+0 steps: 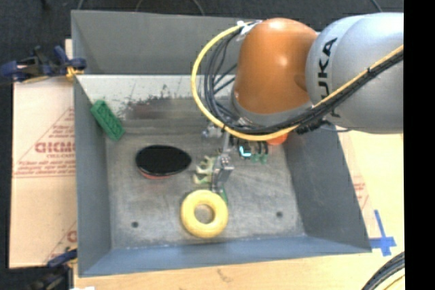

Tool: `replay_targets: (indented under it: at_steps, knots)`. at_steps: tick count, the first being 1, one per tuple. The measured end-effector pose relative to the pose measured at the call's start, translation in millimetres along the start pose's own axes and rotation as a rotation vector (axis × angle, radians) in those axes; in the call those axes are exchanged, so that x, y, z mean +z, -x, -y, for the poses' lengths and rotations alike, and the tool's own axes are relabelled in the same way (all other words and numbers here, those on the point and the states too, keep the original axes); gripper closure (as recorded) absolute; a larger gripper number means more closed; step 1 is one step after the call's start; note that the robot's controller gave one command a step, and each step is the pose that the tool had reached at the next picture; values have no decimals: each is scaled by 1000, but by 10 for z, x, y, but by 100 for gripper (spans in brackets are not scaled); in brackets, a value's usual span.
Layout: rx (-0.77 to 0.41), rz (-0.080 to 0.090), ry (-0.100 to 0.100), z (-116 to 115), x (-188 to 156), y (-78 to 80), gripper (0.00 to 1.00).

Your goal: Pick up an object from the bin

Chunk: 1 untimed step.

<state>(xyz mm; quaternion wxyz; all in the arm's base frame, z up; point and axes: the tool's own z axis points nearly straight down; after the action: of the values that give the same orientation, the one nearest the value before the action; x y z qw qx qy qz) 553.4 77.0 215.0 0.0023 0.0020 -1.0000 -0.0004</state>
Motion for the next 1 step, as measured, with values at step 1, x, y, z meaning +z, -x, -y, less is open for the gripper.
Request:
replay_targets:
  at_steps: [1]
  knots:
    - [2, 6, 0, 5, -41, 9, 0]
